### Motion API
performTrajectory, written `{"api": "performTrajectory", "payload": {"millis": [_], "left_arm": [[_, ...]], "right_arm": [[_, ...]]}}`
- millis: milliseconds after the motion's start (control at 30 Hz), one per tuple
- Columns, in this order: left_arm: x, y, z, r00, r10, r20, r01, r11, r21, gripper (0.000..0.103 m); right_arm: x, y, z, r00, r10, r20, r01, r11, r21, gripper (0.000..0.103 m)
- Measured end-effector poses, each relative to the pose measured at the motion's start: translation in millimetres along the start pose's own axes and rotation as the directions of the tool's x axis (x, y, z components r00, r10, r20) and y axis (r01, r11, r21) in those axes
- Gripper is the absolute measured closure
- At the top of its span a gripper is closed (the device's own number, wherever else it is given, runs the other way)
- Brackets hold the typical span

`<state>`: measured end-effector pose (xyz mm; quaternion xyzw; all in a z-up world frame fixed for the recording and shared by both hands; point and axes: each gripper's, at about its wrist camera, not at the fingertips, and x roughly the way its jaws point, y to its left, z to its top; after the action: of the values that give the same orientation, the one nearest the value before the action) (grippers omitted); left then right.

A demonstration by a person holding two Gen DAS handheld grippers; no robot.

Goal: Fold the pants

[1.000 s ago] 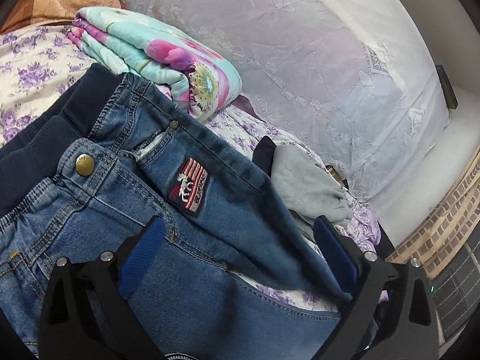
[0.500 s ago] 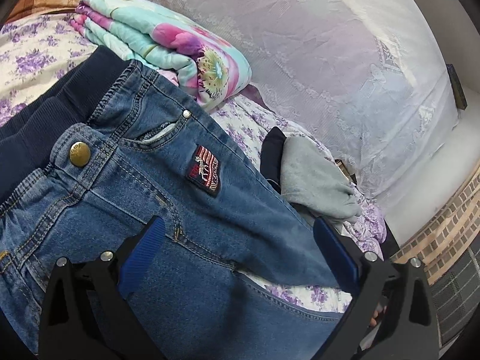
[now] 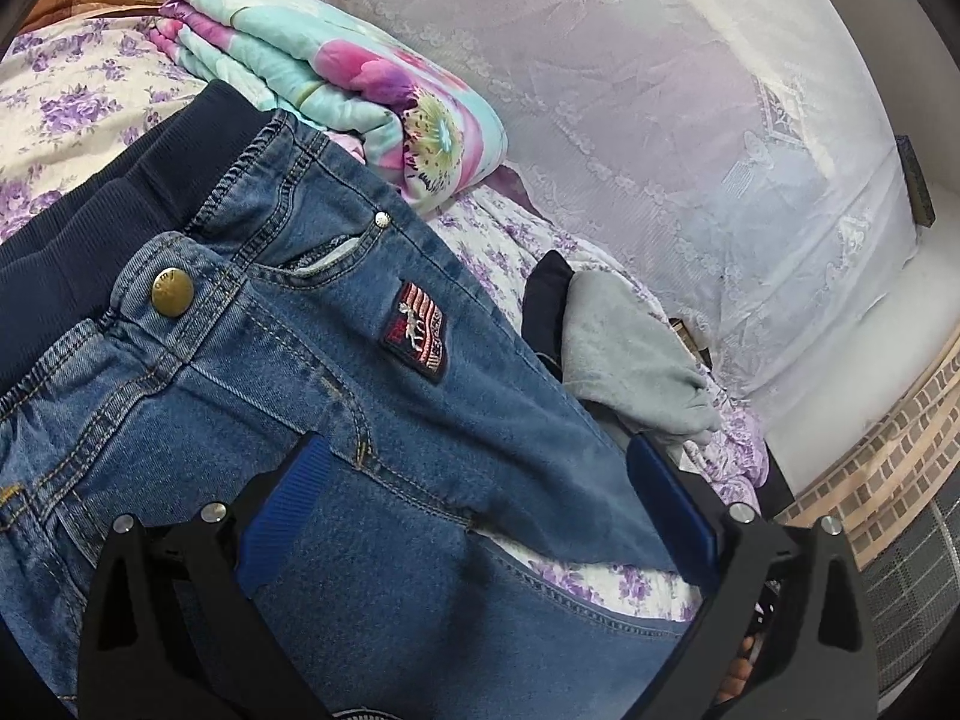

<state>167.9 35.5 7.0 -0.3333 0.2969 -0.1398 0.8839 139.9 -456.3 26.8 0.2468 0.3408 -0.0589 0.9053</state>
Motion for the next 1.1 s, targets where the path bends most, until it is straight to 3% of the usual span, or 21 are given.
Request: {"api": "performTrajectory", "payload": {"millis": [100,167,200,300,433,533,600,633,667,700,733,800,900,933,967,1000,1100], "left_arm": [[3,0,0,1.0,0.013,-0.005,-0.013,1.0,0.013,0.006],[5,1,1,1.0,0.025,-0.007,-0.025,1.0,0.017,0.006],[6,1,1,1.0,0.029,-0.008,-0.029,0.999,0.016,0.006],[5,4,3,1.0,0.023,-0.007,-0.023,1.0,0.005,0.006],[4,4,4,1.0,0.014,-0.006,-0.014,1.0,-0.004,0.006],[3,3,3,1.0,0.011,-0.007,-0.011,1.0,0.004,0.006],[3,2,2,1.0,0.012,-0.008,-0.012,1.0,0.013,0.006],[3,2,2,1.0,0.012,-0.007,-0.012,1.0,0.017,0.006],[2,2,2,1.0,0.014,-0.005,-0.014,1.0,0.022,0.006],[1,2,1,1.0,0.015,-0.002,-0.015,1.0,0.025,0.006],[0,2,1,1.0,0.018,0.003,-0.018,0.999,0.03,0.006],[-7,3,1,0.999,0.029,0.025,-0.03,0.999,0.042,0.006],[-24,5,-2,0.997,0.027,0.066,-0.031,0.998,0.055,0.006],[-33,7,-4,0.997,0.019,0.08,-0.024,0.998,0.059,0.006],[-42,9,-7,0.996,0.013,0.093,-0.019,0.998,0.063,0.006],[-55,13,-11,0.994,0.003,0.107,-0.01,0.998,0.061,0.006],[-98,38,-31,0.99,-0.092,0.108,0.091,0.996,0.019,0.006]], "right_arm": [[24,-4,3,0.995,-0.059,-0.079,0.058,0.998,-0.017,0.064],[21,-18,8,0.997,-0.032,-0.064,0.034,0.999,0.028,0.079],[17,-25,11,0.998,-0.013,-0.059,0.016,0.998,0.056,0.081],[-10,-45,20,1.0,-0.002,-0.021,0.005,0.993,0.12,0.079],[-43,-39,8,0.997,0.078,-0.02,-0.077,0.995,0.071,0.059],[-36,-26,-5,0.989,0.111,-0.099,-0.11,0.994,0.018,0.054],[-17,-22,-8,0.985,0.07,-0.159,-0.073,0.997,-0.012,0.054],[-12,-24,-7,0.987,0.025,-0.162,-0.03,0.999,-0.026,0.056],[-9,-29,-4,0.988,-0.019,-0.15,0.013,0.999,-0.038,0.073],[-11,-39,1,0.987,-0.111,-0.116,0.106,0.993,-0.043,0.088],[-17,-47,4,0.987,-0.141,-0.076,0.14,0.99,-0.031,0.102],[-40,-73,14,0.989,-0.144,0.021,0.143,0.987,0.068,0.102],[-58,-96,15,0.997,-0.043,0.057,0.034,0.988,0.15,0.094],[-64,-97,12,0.996,-0.057,0.067,0.045,0.985,0.164,0.077],[-76,-95,6,0.993,-0.067,0.095,0.051,0.985,0.164,0.053],[-86,-93,0,0.992,-0.057,0.114,0.039,0.987,0.153,0.046],[-120,-81,-29,0.989,0.012,0.146,-0.027,0.994,0.101,0.043]]}}
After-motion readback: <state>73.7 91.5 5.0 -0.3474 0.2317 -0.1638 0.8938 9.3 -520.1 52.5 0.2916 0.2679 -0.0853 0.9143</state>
